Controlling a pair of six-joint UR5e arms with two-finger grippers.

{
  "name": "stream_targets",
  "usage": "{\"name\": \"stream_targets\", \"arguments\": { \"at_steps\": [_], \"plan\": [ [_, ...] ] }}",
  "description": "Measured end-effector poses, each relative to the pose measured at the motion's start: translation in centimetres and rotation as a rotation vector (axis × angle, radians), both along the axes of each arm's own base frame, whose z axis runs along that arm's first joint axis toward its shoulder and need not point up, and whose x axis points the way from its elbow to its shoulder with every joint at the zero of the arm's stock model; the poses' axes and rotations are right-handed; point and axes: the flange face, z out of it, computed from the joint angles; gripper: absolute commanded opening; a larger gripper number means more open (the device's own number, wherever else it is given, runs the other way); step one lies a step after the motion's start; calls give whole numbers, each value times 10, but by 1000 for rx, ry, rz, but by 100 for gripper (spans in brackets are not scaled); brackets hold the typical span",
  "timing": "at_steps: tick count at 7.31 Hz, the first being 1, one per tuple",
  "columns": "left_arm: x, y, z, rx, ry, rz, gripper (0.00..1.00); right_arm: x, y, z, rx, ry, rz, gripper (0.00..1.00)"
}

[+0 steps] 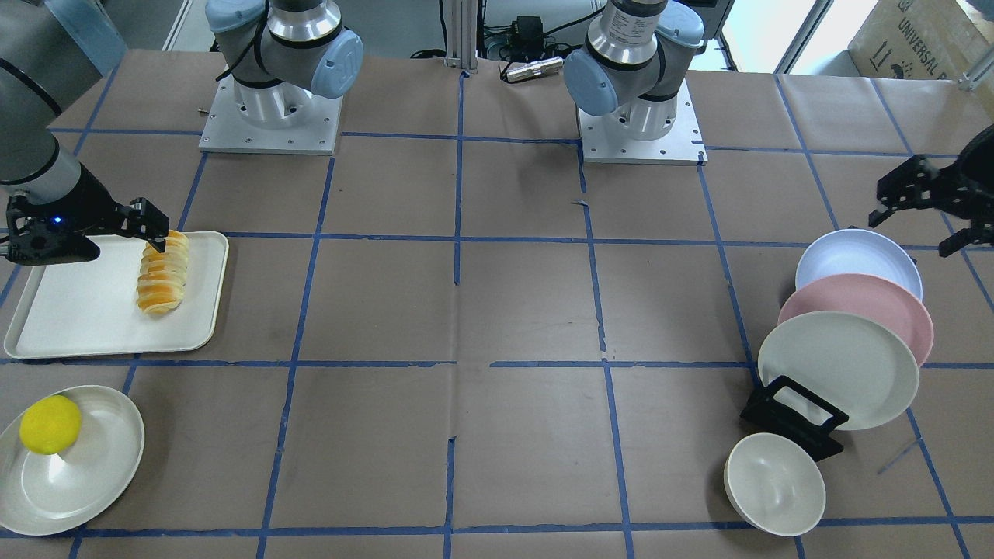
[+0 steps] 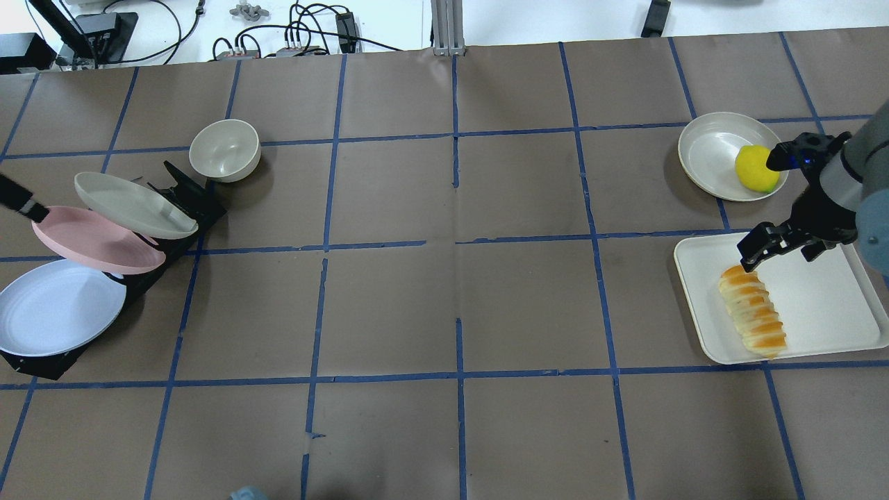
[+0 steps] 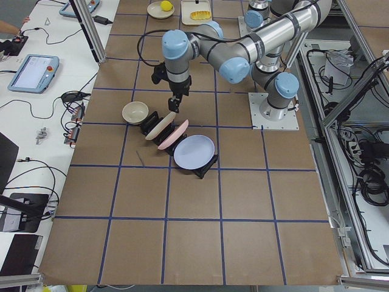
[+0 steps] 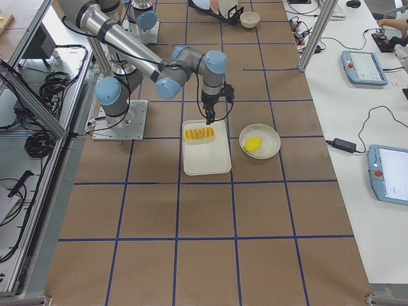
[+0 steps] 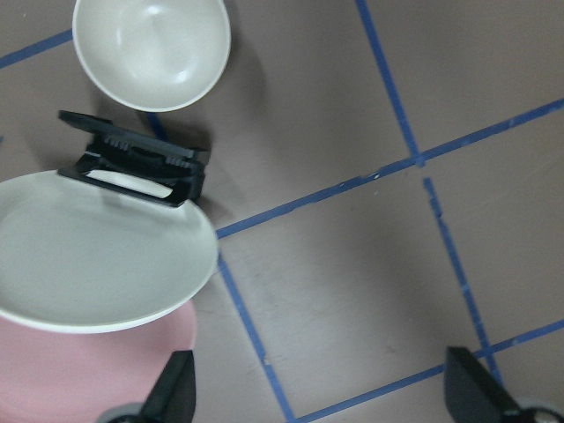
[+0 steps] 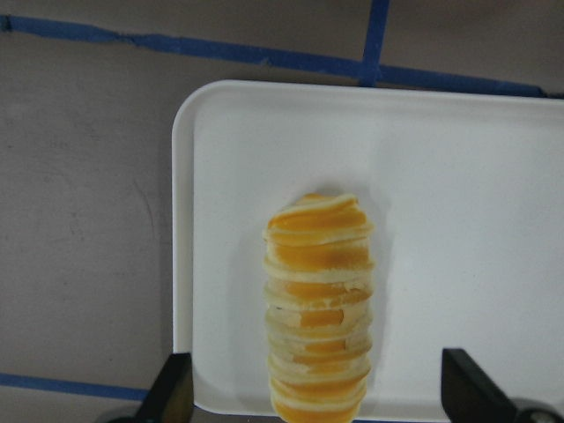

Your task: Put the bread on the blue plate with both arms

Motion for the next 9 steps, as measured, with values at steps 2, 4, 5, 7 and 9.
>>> {"name": "stream_targets", "arguments": {
  "at_steps": [2,4,5,7,9],
  "plan": [
    [59,25,-7,8,8,8,100,0,19,-30,0,-8,-8,99],
    [103,28,-39,52,30,46,100,-2,26,-49,-10,-5,-16,99],
    [118,24,-57,69,42,55,100,-9,25,-57,-15,-2,-24,99],
    [137,9,-101,100,79,57,100,-29,24,-71,-19,-2,-49,99],
    [149,-5,-138,106,89,53,100,-34,25,-80,-10,-11,-57,98]
  ]
}}
